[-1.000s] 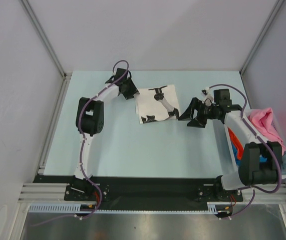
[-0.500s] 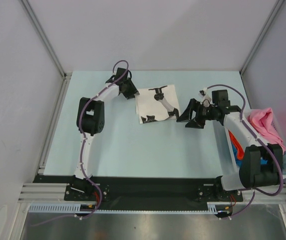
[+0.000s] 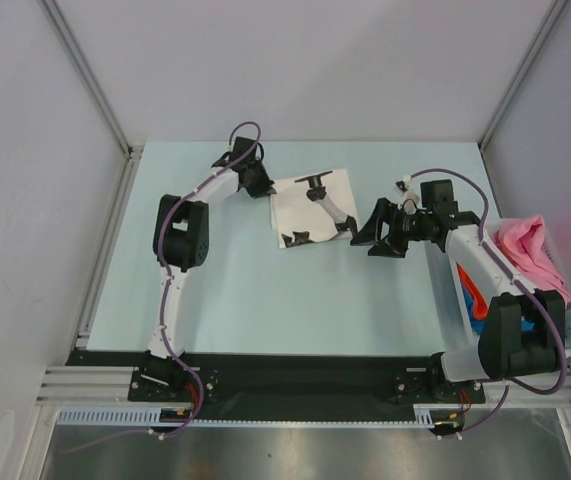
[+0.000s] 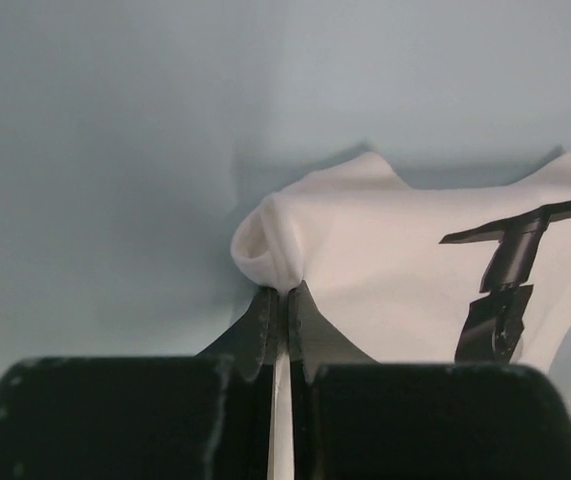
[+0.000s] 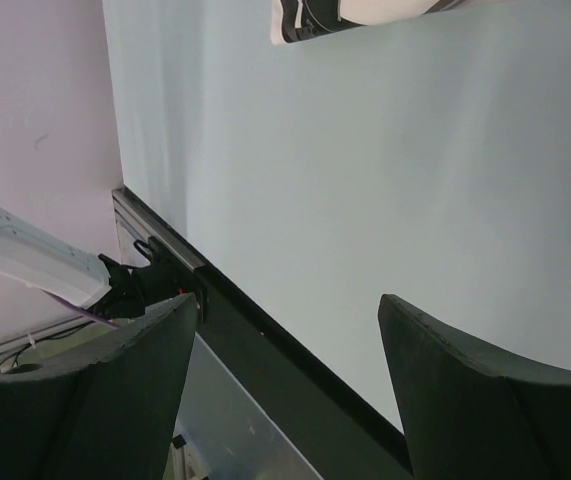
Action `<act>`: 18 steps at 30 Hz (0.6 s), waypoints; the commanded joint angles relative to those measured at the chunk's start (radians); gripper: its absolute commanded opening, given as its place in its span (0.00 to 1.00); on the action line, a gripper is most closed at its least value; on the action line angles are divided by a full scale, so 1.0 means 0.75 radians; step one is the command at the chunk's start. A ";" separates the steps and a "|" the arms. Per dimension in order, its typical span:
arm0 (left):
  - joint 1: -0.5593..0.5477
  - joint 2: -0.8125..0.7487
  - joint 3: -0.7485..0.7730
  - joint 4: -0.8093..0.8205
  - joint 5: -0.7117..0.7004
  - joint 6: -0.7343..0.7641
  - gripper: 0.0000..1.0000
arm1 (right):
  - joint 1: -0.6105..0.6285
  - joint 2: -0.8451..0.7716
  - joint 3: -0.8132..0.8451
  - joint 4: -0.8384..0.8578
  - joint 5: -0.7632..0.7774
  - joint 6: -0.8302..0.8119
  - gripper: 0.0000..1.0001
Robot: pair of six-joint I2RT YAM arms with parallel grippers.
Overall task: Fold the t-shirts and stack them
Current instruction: Neatly place the folded tshirt to the corner
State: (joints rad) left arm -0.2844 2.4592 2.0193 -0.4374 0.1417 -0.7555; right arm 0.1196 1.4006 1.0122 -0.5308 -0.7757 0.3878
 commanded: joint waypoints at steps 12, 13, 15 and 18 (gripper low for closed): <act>0.199 -0.305 -0.136 -0.343 -0.185 0.604 0.00 | 0.021 -0.129 -0.063 0.049 -0.013 0.076 0.80; 0.213 -0.309 -0.109 -0.368 -0.185 0.625 0.00 | 0.027 -0.131 -0.063 0.039 -0.005 0.070 0.80; 0.254 -0.287 -0.009 -0.463 -0.185 0.704 0.00 | 0.029 -0.133 -0.061 0.021 0.008 0.062 0.80; 0.314 -0.240 0.169 -0.584 -0.287 0.819 0.00 | 0.049 -0.119 -0.055 0.004 0.010 0.066 0.79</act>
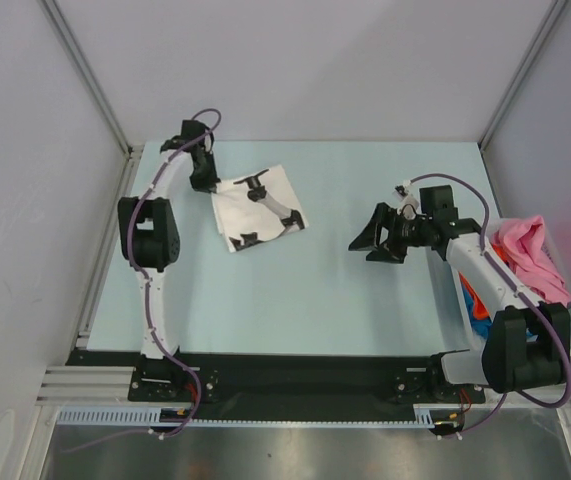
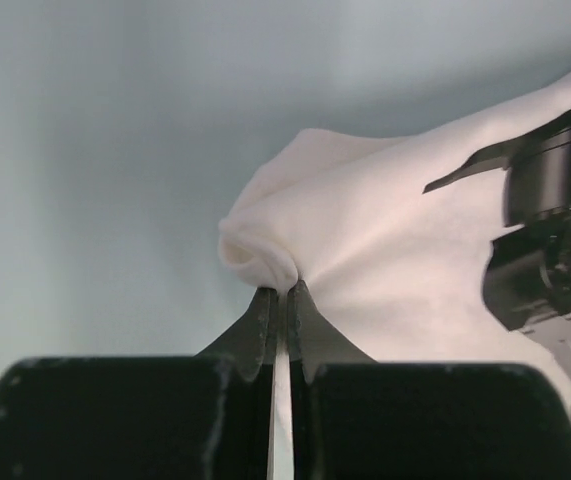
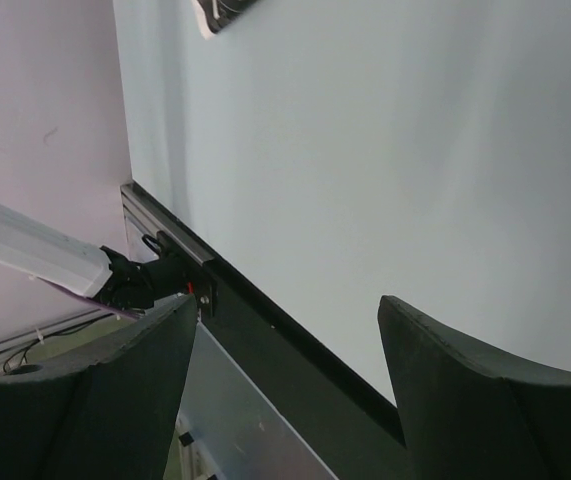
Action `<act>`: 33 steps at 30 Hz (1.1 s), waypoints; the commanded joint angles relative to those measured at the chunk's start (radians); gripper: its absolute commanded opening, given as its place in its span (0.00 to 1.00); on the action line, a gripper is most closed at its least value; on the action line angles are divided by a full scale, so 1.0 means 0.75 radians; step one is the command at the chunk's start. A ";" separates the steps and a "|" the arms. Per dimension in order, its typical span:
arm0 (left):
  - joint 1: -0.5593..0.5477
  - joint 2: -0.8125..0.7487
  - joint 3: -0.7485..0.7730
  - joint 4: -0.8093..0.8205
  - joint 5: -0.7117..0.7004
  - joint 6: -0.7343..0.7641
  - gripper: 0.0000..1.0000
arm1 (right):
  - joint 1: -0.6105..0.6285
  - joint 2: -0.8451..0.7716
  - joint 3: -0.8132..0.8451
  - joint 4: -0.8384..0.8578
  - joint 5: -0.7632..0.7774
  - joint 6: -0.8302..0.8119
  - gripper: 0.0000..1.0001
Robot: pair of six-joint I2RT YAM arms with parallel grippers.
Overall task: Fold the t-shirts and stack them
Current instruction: Neatly place the folded tshirt to the corner
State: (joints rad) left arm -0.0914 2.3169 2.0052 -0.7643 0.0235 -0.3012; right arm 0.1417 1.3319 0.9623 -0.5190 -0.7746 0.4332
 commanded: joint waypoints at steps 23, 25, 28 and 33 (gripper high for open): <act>0.273 0.234 0.511 0.354 -0.614 0.721 0.00 | 0.056 0.183 0.061 -0.018 0.031 0.059 0.79; 0.271 0.255 0.511 0.395 -0.610 0.759 0.00 | 0.056 0.212 0.073 -0.038 0.033 0.044 0.79; 0.273 0.277 0.509 0.481 -0.647 0.784 0.00 | 0.056 0.237 0.089 -0.040 0.035 0.036 0.79; 0.275 0.310 0.525 0.610 -0.645 0.823 0.00 | 0.061 0.298 0.097 -0.005 0.024 0.042 0.79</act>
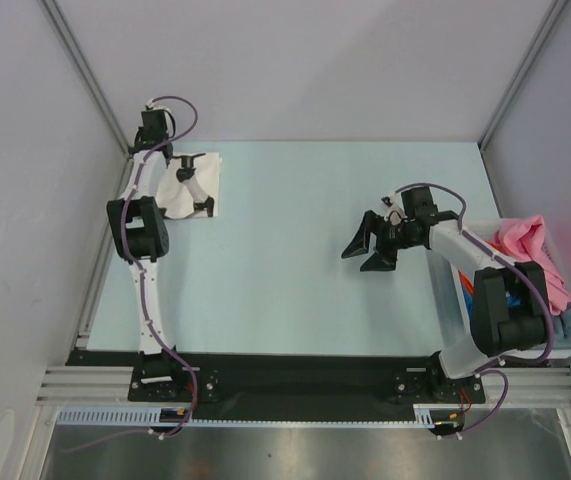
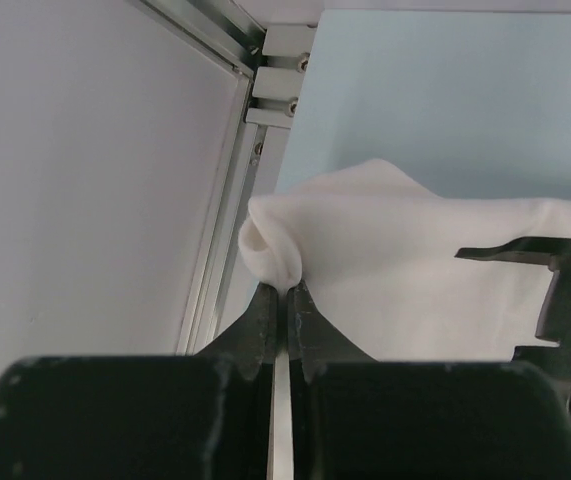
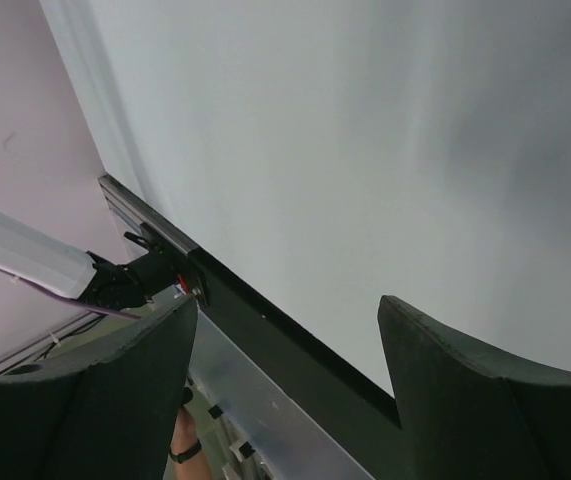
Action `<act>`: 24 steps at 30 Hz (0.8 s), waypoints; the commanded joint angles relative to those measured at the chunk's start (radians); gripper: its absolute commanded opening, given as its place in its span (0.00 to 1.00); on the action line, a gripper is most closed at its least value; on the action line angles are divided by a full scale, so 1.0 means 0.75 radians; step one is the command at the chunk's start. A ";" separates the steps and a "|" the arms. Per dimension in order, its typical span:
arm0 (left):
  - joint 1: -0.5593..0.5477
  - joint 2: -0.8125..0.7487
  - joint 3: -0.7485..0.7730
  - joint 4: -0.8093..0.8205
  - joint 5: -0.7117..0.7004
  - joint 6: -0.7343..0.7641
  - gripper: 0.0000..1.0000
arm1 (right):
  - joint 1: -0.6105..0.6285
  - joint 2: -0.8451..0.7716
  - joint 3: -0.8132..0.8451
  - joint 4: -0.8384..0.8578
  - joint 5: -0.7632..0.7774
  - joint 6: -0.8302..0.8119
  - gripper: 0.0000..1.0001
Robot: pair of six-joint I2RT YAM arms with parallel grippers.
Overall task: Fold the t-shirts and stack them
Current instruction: Neatly place the folded tshirt to the corner
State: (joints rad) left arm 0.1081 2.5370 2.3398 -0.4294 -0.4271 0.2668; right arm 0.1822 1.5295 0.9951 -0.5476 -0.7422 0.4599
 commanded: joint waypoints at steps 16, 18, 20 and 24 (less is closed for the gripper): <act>0.038 0.121 0.114 0.450 -0.087 -0.026 0.00 | 0.007 0.208 0.166 0.022 -0.025 -0.020 0.79; 0.038 0.131 0.114 0.460 -0.099 -0.031 0.00 | 0.007 0.221 0.181 0.018 -0.025 -0.024 0.79; 0.038 0.143 0.110 0.466 -0.101 -0.035 0.00 | 0.005 0.237 0.191 0.014 -0.027 -0.024 0.79; 0.038 0.150 0.112 0.499 -0.118 -0.024 0.00 | 0.005 0.260 0.221 0.004 -0.029 -0.030 0.79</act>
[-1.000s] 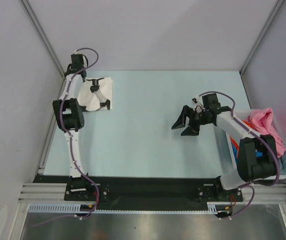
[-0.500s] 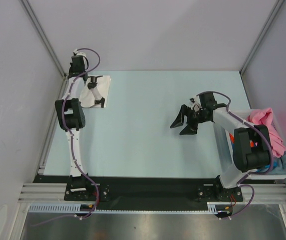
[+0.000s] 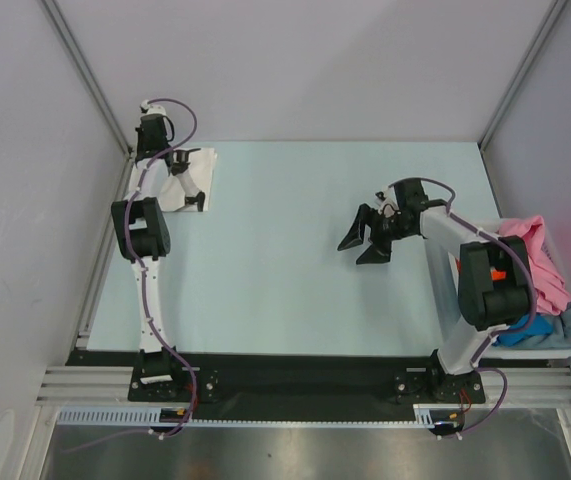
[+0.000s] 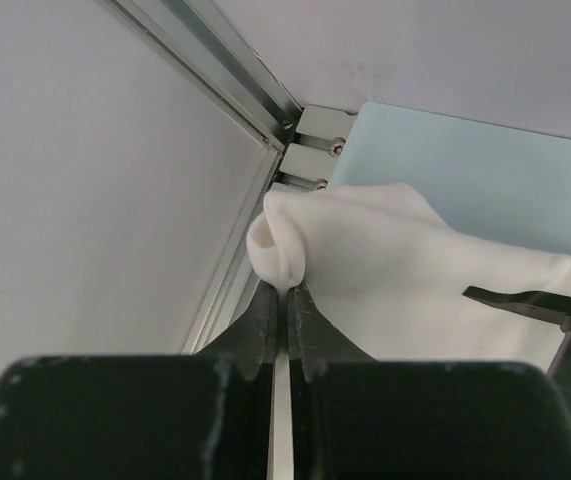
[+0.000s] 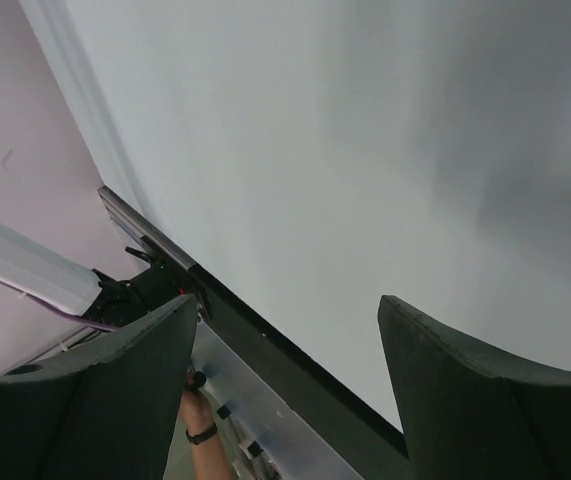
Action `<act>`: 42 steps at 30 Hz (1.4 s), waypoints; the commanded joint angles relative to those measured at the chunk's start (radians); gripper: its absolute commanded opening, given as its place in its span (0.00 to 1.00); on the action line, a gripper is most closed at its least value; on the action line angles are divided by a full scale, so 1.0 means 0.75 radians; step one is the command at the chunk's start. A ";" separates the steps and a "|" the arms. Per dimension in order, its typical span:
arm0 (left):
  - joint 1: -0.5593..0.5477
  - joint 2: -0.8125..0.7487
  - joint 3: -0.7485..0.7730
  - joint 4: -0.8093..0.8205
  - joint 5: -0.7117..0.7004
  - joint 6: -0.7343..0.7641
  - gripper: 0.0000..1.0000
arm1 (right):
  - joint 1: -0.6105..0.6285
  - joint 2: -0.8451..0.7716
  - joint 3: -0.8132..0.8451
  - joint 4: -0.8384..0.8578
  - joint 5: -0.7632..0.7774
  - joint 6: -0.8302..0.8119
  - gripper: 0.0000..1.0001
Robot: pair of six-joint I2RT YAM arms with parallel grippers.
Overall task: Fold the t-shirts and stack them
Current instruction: Neatly place the folded tshirt to the corner, then reset both grippers
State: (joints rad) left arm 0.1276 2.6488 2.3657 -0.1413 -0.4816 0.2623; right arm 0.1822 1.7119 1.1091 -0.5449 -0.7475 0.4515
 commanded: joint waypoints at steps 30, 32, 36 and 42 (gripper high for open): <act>-0.221 -0.756 -0.554 -0.045 -0.043 -0.294 0.80 | -0.036 -0.392 -0.098 -0.104 0.072 0.050 0.80; -0.262 -0.874 -0.704 -0.071 -0.039 -0.317 0.82 | -0.040 -0.464 -0.135 -0.128 0.082 0.077 0.79; -0.323 -1.227 -0.973 -0.175 0.089 -0.390 0.84 | -0.044 -0.692 -0.221 -0.159 0.137 0.118 0.80; -0.417 -1.615 -1.284 -0.396 0.349 -0.611 0.99 | -0.044 -0.953 -0.356 -0.194 0.264 0.167 0.85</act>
State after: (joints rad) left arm -0.1535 1.5478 1.4998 -0.3080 -0.3447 -0.0837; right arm 0.1505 1.0725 0.8803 -0.6613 -0.6182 0.5404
